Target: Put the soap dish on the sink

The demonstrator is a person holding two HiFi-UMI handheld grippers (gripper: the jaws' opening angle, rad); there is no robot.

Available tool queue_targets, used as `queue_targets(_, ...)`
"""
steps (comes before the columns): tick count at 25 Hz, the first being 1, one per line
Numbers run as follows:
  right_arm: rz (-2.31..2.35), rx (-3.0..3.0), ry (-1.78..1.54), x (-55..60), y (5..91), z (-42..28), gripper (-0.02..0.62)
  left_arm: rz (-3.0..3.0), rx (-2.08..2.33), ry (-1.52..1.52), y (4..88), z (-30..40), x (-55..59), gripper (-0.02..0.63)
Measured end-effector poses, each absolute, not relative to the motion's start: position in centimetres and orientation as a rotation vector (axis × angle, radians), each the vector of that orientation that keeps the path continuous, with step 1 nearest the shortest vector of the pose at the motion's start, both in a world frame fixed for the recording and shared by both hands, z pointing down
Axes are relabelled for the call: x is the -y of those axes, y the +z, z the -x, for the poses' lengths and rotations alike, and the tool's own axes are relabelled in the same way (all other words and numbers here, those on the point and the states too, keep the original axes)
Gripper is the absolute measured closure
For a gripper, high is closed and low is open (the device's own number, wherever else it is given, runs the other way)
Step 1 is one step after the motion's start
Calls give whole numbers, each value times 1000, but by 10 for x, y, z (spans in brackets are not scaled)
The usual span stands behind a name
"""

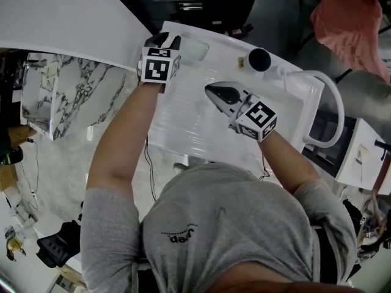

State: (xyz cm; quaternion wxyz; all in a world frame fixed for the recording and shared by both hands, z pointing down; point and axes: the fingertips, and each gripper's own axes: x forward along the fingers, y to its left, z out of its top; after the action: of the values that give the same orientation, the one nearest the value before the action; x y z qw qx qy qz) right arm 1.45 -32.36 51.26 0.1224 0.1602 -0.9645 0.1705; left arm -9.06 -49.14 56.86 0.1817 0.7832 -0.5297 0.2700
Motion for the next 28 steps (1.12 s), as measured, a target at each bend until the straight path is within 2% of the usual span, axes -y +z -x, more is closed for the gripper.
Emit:
queue_targets(7, -298, 2848, 467, 299, 486, 22, 543, -2201, 1611, 589, 511, 142, 410, 515)
queue_targets(11, -114, 2869, 420, 268, 464, 65, 543, -2141, 1754, 450, 474, 195, 339, 532)
queue_targets(20, 316, 2852, 318, 148, 426, 180, 543, -1836, 2093, 210, 434, 315, 99, 578)
queue_targets(28, 655, 2784, 233, 15, 400, 269, 543, -1582, 2341, -53, 405, 362, -123, 592)
